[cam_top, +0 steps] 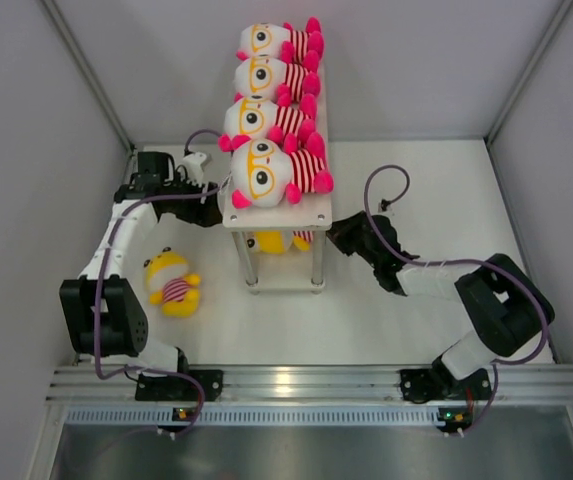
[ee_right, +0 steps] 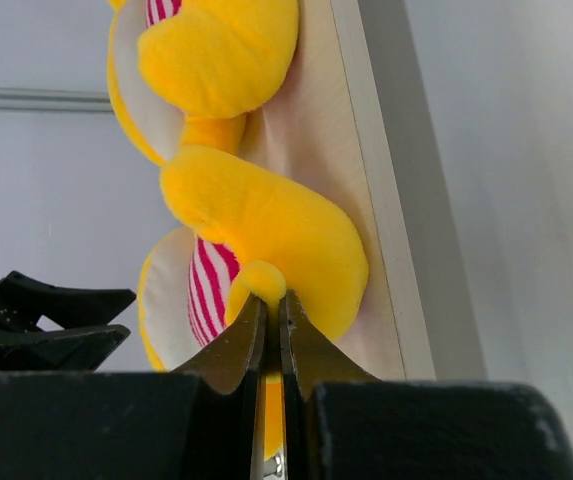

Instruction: Place and organize the stuffed toys onto the shelf

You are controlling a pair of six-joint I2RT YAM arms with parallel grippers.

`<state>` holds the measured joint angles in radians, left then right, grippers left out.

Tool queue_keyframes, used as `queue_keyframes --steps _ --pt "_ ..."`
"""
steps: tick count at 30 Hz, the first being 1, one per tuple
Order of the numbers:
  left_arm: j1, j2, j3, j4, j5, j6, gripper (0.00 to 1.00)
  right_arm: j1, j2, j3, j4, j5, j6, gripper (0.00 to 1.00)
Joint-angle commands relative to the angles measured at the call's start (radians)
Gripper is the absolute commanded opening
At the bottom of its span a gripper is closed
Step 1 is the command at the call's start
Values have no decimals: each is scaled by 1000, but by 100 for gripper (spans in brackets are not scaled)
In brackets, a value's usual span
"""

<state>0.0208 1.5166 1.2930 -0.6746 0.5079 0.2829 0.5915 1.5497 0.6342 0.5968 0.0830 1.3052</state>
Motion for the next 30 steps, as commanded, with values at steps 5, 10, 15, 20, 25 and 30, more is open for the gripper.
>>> queue_keyframes --steps 5,10,15,20,25,30 --pt "-126 37 -75 15 41 39 73 41 1 15 -2 11 9 0" --pt "-151 148 0 15 92 -13 73 44 6 16 1 17 2 0" --pt "-153 272 98 17 58 -44 66 42 15 12 9 18 6 0" --pt "-153 313 108 78 32 -82 53 42 42 44 18 1 -6 0" --pt "-153 343 164 115 3 -79 52 41 61 91 14 52 -24 0" --pt "-151 384 213 118 -34 -64 53 36 111 157 -18 72 -46 0"
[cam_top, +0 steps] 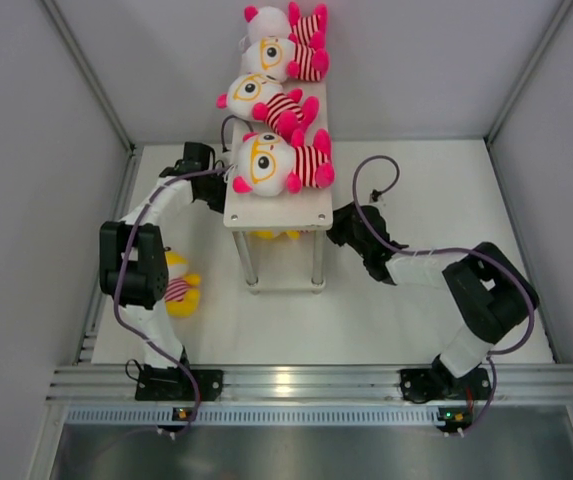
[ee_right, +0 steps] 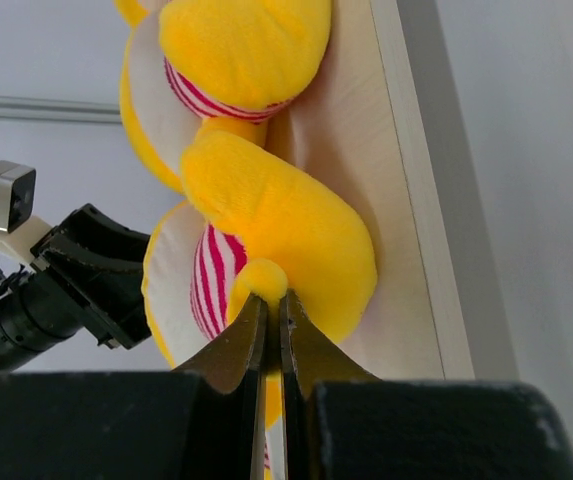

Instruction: Place and organize the stuffed toys onto the shelf

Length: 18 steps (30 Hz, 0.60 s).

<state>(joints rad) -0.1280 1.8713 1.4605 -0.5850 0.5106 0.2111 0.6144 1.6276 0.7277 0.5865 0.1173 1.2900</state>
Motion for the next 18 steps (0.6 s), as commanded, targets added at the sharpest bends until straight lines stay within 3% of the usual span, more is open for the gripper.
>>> queue_keyframes --steps 1,15,17,18 --pt "-4 32 50 28 -43 8 53 12 43 79 -8 35 -26 0" --pt "-2 60 100 27 -58 37 54 -27 89 141 -34 85 -106 0" --pt "-1 46 78 27 -63 48 56 -27 78 141 -45 71 -123 4" --pt "-2 37 69 28 -69 60 56 -28 74 134 -51 65 -132 13"
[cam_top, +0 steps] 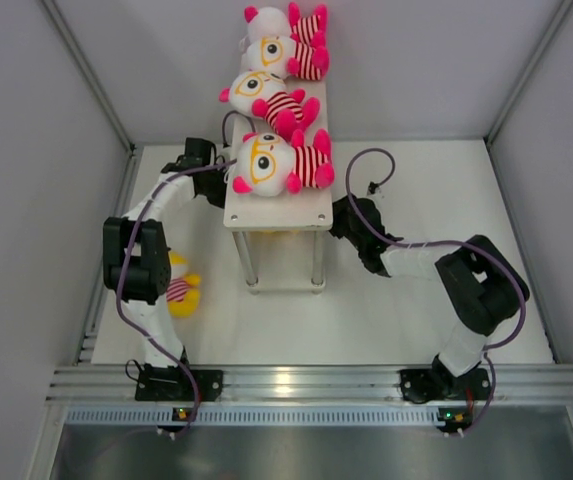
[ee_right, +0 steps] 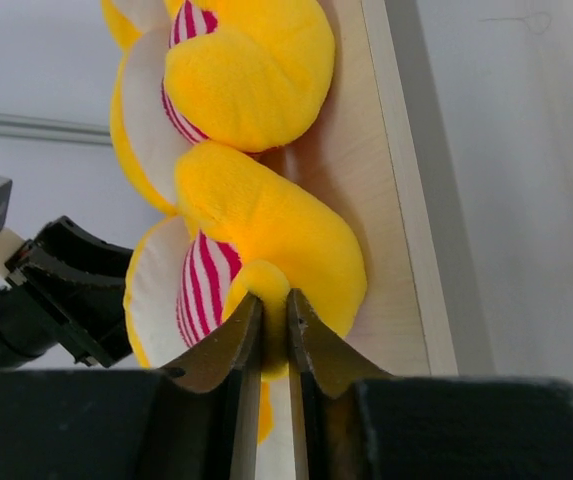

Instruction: Place and organize the stuffed toys onto the shelf

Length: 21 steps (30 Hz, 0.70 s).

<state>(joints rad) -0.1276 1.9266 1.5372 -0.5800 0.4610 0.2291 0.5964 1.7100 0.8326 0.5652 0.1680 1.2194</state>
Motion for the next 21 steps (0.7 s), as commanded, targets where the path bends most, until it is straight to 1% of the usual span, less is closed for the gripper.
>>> queue_keyframes --steps 1,3,7,8,11,15,21 --pt "-3 -37 -24 20 -33 50 56 -9 -22 22 -30 13 -64 16" --pt "-3 -61 -43 22 -51 70 57 -9 -39 -6 -21 13 -70 23" --pt "-1 -126 -98 20 -84 90 58 -10 -87 -27 -21 16 -93 31" --pt "2 -138 -107 22 -88 98 59 -10 -95 -29 -21 16 -101 34" --pt "3 -181 -137 20 -93 118 60 -12 -125 -27 -25 24 -135 41" --pt "3 -221 -155 22 -122 139 60 -18 -154 -16 -47 30 -170 41" --pt "5 -262 -173 22 -177 177 61 -49 -184 -30 -48 10 -175 42"
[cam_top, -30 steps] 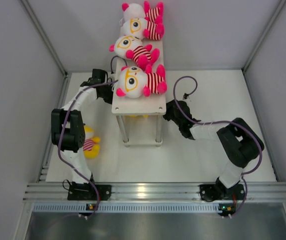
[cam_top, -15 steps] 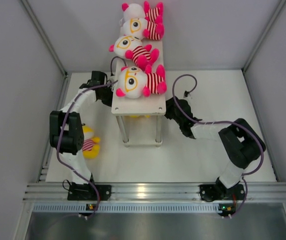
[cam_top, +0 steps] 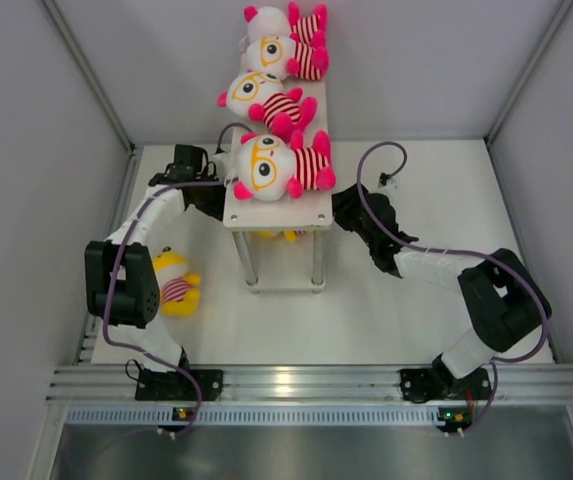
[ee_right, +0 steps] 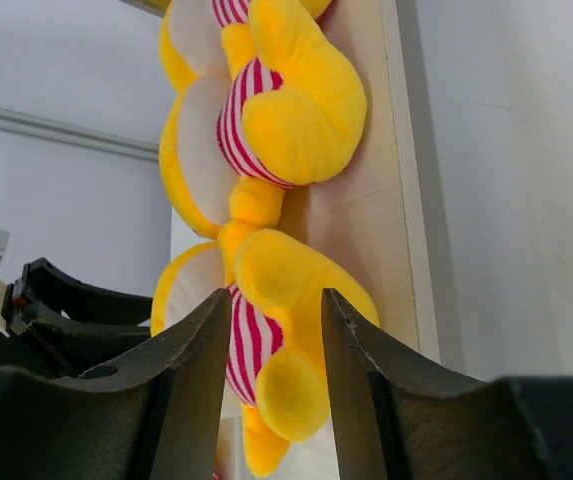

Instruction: Place and organize the stuffed toys onto the shelf

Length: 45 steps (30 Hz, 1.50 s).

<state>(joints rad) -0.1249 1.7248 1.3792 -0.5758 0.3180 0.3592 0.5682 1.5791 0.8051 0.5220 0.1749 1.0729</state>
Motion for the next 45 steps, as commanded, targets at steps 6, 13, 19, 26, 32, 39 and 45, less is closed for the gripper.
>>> queue_keyframes --steps 6,13,19,26,32,39,45 --pt "21 -61 12 17 -100 40 61 -41 -56 2 -7 -18 -30 42" --pt "65 -51 41 19 -154 53 61 -68 -71 -1 -7 -38 -30 42" --pt "97 -140 -22 17 -114 104 62 -96 -117 0 -17 -46 -76 42" --pt "180 -280 -83 -91 -82 138 65 -116 -198 8 -48 -29 -146 42" --pt "272 -382 -225 -269 -145 187 76 -122 -252 -4 -57 -31 -202 42" --pt "481 -476 -341 -346 -59 351 82 -123 -274 -23 -36 -49 -261 43" --pt "479 -401 -252 -348 147 417 82 -149 -264 -32 -20 -161 -280 43"
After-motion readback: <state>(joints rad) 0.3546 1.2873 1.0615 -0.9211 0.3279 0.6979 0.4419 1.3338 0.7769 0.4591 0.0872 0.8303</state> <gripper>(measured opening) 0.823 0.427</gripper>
